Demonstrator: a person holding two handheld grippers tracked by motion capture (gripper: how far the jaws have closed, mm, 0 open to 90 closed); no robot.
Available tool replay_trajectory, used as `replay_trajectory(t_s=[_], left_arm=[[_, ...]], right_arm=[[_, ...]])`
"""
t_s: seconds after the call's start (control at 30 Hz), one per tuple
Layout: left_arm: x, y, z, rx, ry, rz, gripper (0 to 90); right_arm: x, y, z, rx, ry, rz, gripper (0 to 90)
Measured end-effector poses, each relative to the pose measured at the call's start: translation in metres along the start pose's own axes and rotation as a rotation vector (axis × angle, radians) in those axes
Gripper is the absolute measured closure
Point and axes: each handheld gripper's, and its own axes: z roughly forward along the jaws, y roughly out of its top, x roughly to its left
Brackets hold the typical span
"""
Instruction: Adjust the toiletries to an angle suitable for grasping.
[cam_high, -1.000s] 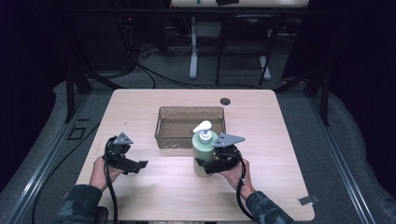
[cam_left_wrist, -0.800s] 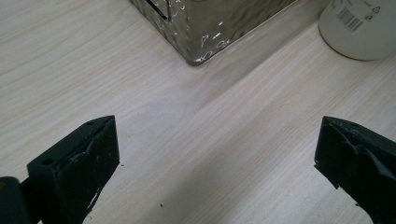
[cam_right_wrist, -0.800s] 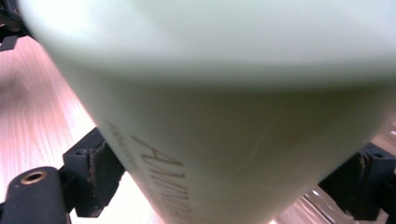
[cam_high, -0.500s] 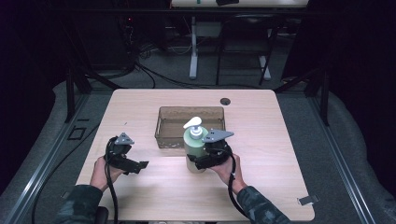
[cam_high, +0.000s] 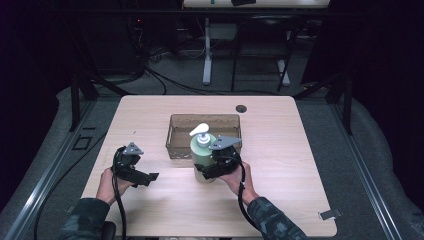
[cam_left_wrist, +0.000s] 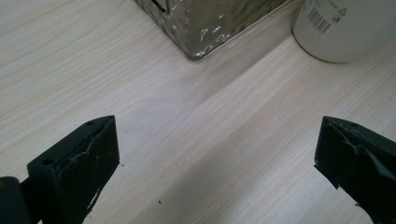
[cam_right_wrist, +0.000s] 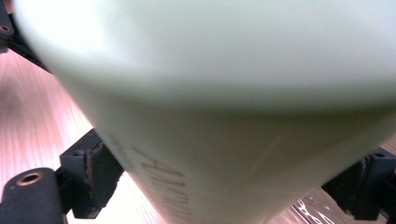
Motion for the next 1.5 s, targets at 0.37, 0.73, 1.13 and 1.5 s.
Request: replay_trajectory(t_s=[0.37, 0.73, 1.13, 1.5], left_arm=[[-0.008, 0.007, -0.001, -0.007, -0.019, -0.001, 0.1], [-0.028, 0.019, 0.000, -0.038, -0.022, 0.000, 0.2], [-0.065, 0.042, 0.005, -0.100, -0.059, 0.036, 0.2], [-0.091, 0.064, 0.010, -0.181, -0.098, 0.056, 0.2]], right_arm=[[-0.015, -0.009, -0.034, 0.086, 0.020, 0.063, 0.0], [-0.039, -0.049, -0.091, 0.193, -0.052, 0.149, 0.0], [-0.065, -0.087, -0.139, 0.229, -0.151, 0.249, 0.0], [-0.084, -0.102, -0.141, 0.271, -0.180, 0.297, 0.0]])
